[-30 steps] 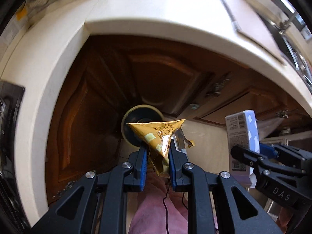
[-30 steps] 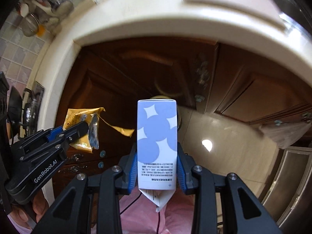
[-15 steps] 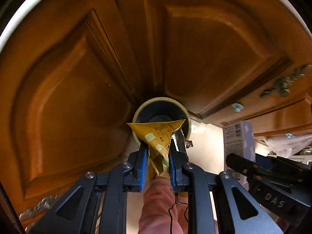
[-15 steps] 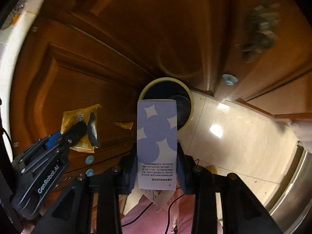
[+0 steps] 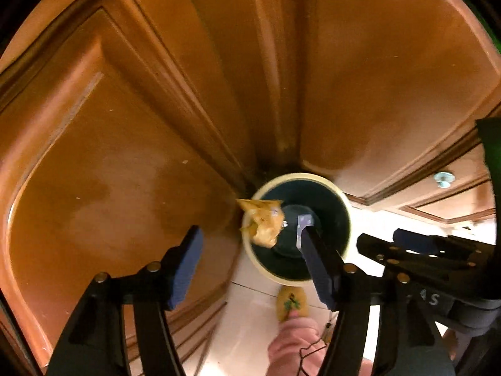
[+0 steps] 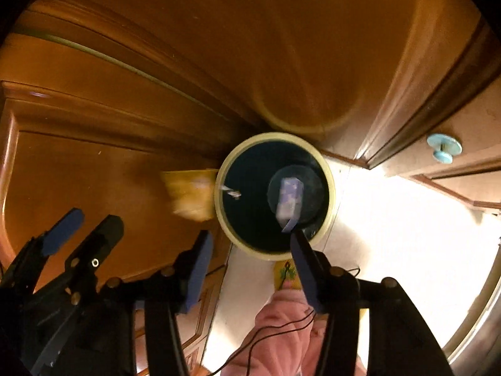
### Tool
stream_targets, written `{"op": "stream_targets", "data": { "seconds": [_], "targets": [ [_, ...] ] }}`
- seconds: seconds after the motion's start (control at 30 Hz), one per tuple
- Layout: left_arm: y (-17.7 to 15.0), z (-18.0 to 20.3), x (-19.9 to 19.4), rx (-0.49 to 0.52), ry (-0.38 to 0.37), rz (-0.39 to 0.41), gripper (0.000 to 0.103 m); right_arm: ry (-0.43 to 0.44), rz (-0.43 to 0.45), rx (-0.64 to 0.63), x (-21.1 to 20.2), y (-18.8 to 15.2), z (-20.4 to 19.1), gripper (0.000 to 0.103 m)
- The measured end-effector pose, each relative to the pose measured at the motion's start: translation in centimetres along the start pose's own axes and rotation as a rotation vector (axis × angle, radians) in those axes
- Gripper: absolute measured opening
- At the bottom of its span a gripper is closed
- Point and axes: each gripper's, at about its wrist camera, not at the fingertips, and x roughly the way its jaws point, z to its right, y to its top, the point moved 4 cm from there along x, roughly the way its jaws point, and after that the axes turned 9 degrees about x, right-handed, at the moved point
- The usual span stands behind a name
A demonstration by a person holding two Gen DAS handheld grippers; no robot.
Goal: Collect trash
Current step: 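Open both tools to drop wrapper and carton into the bin, then raise both tools back up toward the counter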
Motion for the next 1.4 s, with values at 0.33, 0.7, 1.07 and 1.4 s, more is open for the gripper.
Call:
{"op": "stream_targets", "data": {
  "seconds": [0.33,0.7,1.07,1.4],
  "targets": [
    [-0.3,-0.7,-1.5,-0.03,-0.055,0.014,0.069,-0.026,0.03,-0.018,-2.2,-1.4,0.2,0.053],
    [0.2,-0.3,-7.5,-0.021,-0.123,0.016,0.069,-0.067,0.056,-0.001,-7.6,-3.1,0.5,0.053],
    [1.3,0.4,-16.5,0.033,-0.156,0.039,0.069,-0.098,0.084,-0.036,-16.7,-5.1,-0.6,0.053],
    [1.6,0.3,-25.3,0.087,-0.146,0.116,0.069,-0.134,0.171,-0.128,-25.9,-6.8,-2.3,0.053]
  ]
}}
